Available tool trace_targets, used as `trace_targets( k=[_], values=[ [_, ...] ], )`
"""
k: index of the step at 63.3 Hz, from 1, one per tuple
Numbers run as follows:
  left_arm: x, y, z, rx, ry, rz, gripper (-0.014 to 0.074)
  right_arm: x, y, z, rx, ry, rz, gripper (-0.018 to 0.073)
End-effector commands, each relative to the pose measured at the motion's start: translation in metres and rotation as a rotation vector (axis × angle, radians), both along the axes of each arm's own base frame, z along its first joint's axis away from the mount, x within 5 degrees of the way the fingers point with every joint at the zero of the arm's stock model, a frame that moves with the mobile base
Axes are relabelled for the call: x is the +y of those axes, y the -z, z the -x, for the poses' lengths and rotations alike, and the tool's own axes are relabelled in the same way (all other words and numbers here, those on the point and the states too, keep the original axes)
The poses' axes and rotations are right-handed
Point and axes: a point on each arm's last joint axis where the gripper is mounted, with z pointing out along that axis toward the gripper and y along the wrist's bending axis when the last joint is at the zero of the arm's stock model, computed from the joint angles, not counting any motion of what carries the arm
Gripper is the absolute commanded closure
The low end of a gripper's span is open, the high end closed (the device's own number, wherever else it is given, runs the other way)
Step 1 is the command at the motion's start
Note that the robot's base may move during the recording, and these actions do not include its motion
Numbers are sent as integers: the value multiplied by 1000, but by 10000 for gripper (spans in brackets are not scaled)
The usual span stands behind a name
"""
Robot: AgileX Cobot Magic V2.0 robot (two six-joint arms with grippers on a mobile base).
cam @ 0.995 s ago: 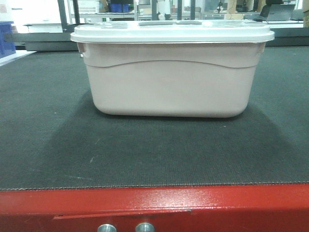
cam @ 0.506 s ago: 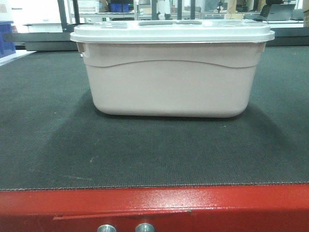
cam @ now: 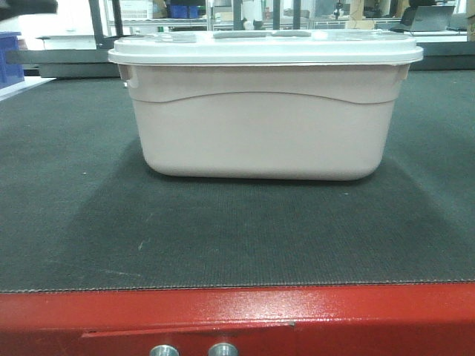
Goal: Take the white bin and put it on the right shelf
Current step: 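Close both grippers on the lid handles at the bin's ends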
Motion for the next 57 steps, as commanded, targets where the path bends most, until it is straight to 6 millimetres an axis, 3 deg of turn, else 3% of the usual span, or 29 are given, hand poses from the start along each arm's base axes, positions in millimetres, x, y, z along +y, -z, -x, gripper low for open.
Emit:
trace_targets(
  k=[1,13,34,47,57],
  values=[
    [-3,-23,0,-95,19,75,102,-14,-15,-3,-126,-35,-86,-34],
    [-11,-9,-21,-77,42,74,102,-27,14,-30,-126,-44,-124,-34],
    [-28,4,-47,-66,78,75,102,-8,66,-71,-82,-122,-121,-34],
    [-27,21,-56,-23,59,91,102,-4,81,-83,-85,-112,-150,-34],
    [-31,23,-56,-19,77,103,102,-6,88,-87,-67,-89,-142,-34]
  ],
)
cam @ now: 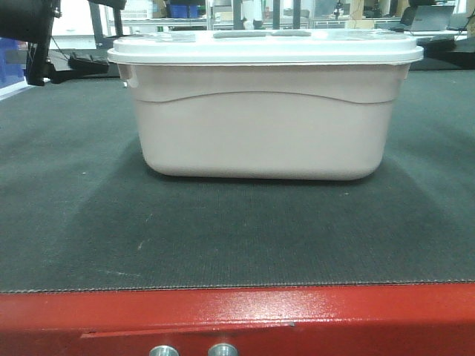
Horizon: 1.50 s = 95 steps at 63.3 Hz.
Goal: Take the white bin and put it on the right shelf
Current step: 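Close both grippers on the lid handles at the bin's ends, then lift the pink bin off the table with both grippers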
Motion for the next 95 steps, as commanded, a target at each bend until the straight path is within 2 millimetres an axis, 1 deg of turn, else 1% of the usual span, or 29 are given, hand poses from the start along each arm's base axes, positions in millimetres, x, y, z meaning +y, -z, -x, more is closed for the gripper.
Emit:
trace_targets(
  k=[1,11,22,30,37,67,71,77,82,88,95],
  values=[
    [-7,-38,7,-101,25,87,102,0,-30,1,-119,12,-42,-34],
    [-21,-38,9,-98,53,86,102,3,-29,-2,-113,26,-32,-34],
    [-32,-37,10,-96,63,79,102,18,-29,-4,-135,4,-4,-34],
    [-32,-38,10,-96,66,80,102,28,-28,-5,-128,-8,4,-34],
    [-32,-38,10,-97,71,82,102,31,-28,-5,-127,-14,5,-34],
    [-34,-39,13,-101,102,94,104,33,-28,-5,-129,-24,2,-28],
    [-34,-38,13,-101,105,89,104,34,-28,-5,-131,-28,0,-1],
    [-34,-38,14,-102,117,77,107,34,-28,-4,-133,-34,-3,71],
    [-35,-38,15,-103,135,76,135,34,-29,-4,-134,-36,-5,139],
    [-36,-37,16,-104,146,73,218,34,-29,-4,-134,-37,-5,213],
    [-36,-37,17,-105,151,74,351,35,-29,-4,-137,-43,-8,270]
  ],
)
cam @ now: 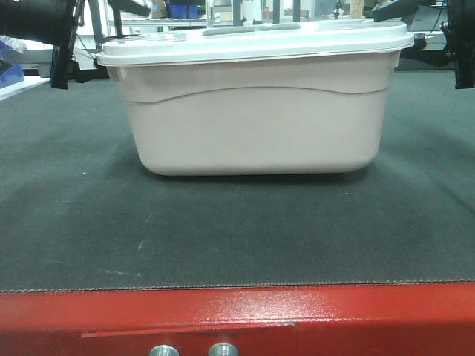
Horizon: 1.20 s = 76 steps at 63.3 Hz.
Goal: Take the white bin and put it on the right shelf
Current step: 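Lift the pink bin off the table with both grippers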
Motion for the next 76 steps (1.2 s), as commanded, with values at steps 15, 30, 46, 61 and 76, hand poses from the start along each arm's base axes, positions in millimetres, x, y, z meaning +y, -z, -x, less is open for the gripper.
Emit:
trace_targets(
  k=[15,30,46,61,76],
  values=[
    [-5,-40,9,-95,44,100,643,5,-36,6,-130,-50,-76,370],
    [-6,-45,10,-100,55,158,722,6,-37,6,-134,-56,-82,489],
    [-9,-71,14,-184,150,217,722,10,-52,13,-207,-131,-214,491],
    [-9,-107,32,-285,178,196,722,15,-81,32,-323,-196,-214,491],
    [-9,-149,68,-409,216,105,722,22,-137,72,-509,-218,-148,491]
  ],
)
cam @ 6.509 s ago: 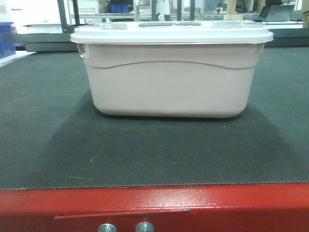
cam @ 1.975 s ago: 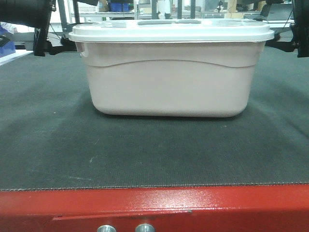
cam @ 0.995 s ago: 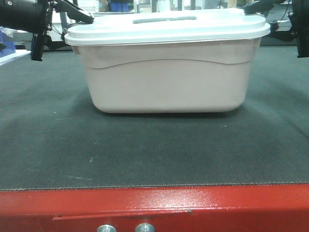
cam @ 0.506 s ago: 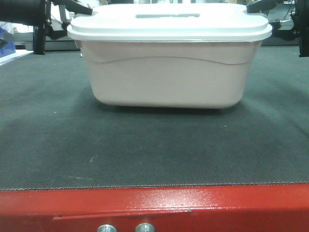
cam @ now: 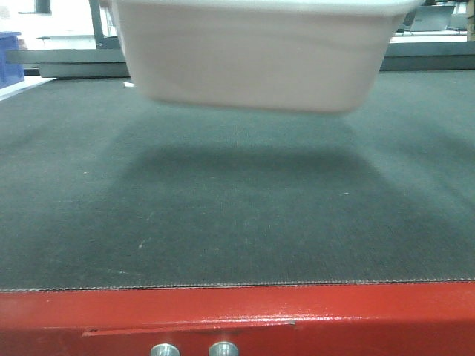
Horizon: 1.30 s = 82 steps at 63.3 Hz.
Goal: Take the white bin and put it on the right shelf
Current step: 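Lift the pink bin off the table with both grippers, then hold the lifted bin steady with both grippers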
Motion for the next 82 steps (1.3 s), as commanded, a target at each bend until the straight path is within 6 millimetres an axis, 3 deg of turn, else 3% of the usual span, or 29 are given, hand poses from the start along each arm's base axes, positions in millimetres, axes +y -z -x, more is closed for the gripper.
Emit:
trace_targets(
  k=[1,18,40,61,82],
  values=[
    [-17,-60,47,-183,191,41,722,23,-70,43,-291,-213,-131,491],
    [-16,-106,96,-336,205,-24,722,34,-120,98,-472,-236,-54,491],
    [-16,-143,151,-476,276,-35,722,44,-153,149,-618,-260,-6,491],
    [-16,-148,171,-521,319,-94,722,51,-164,179,-688,-284,57,491],
    [-15,-144,173,-544,317,-176,722,54,-158,183,-685,-289,160,491]
  ],
)
